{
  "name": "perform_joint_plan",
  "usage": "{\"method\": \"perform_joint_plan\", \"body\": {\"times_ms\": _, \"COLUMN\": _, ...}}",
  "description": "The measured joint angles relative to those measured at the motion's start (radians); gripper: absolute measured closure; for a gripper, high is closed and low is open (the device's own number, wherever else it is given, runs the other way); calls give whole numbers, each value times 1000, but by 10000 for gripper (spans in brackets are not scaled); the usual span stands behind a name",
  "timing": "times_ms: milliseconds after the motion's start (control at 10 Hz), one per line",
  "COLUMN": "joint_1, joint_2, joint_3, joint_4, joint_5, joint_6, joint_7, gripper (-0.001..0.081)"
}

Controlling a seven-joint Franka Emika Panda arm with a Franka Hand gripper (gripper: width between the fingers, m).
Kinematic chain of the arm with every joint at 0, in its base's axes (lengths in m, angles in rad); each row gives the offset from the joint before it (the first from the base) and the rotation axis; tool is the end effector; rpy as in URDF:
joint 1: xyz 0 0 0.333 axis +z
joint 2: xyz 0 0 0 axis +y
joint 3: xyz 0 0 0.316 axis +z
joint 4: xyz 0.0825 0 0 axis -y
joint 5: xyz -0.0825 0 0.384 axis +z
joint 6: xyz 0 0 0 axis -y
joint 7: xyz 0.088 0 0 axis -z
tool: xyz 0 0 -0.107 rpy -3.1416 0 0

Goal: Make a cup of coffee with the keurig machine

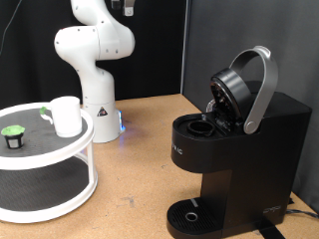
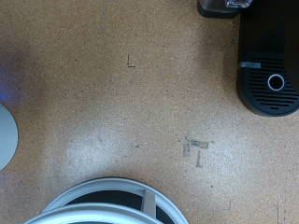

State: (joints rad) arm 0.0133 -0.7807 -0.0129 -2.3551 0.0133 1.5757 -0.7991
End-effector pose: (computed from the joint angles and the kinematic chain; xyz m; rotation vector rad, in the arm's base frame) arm 0.3087 0.0004 0.5898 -2.8731 -1.2201 -0.0153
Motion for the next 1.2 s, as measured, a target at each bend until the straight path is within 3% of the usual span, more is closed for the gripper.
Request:
{"method": "perform_joint_plan", "body": {"times_ms": 200, "joint_1": 0, "joint_2": -3, "joint_3": -27, "joint_4": -1, "joint_5": 0, "joint_6": 19, "joint_7": -46, "gripper": 1}}
{"method": "perform_joint_plan", "body": {"times_ms": 400, "joint_1": -7, "joint_2": -24, "joint_3": -95, "joint_4": -5, "joint_5": -14, "joint_6": 49, "joint_7": -117, "gripper": 1}}
{"method": "perform_joint_plan", "body": {"times_ms": 700, "joint_1": -36, "joint_2": -46, "joint_3": -185, "joint_4": -3, "joint_5": -64, "joint_6": 9, "joint_7": -179, "gripper": 1}}
{"method": "perform_joint_plan", "body": {"times_ms": 900, "joint_1": -43, "joint_2": -47, "joint_3": -196, "joint_4": -1, "joint_5": -66, "joint_6": -1, "joint_7": -192, "gripper": 1}}
{"method": "perform_joint_plan", "body": {"times_ms": 1200, "joint_1": -44, "joint_2": -44, "joint_3": -236, "joint_4": -14, "joint_5": -89, "joint_6": 8, "joint_7": -303, "gripper": 1}}
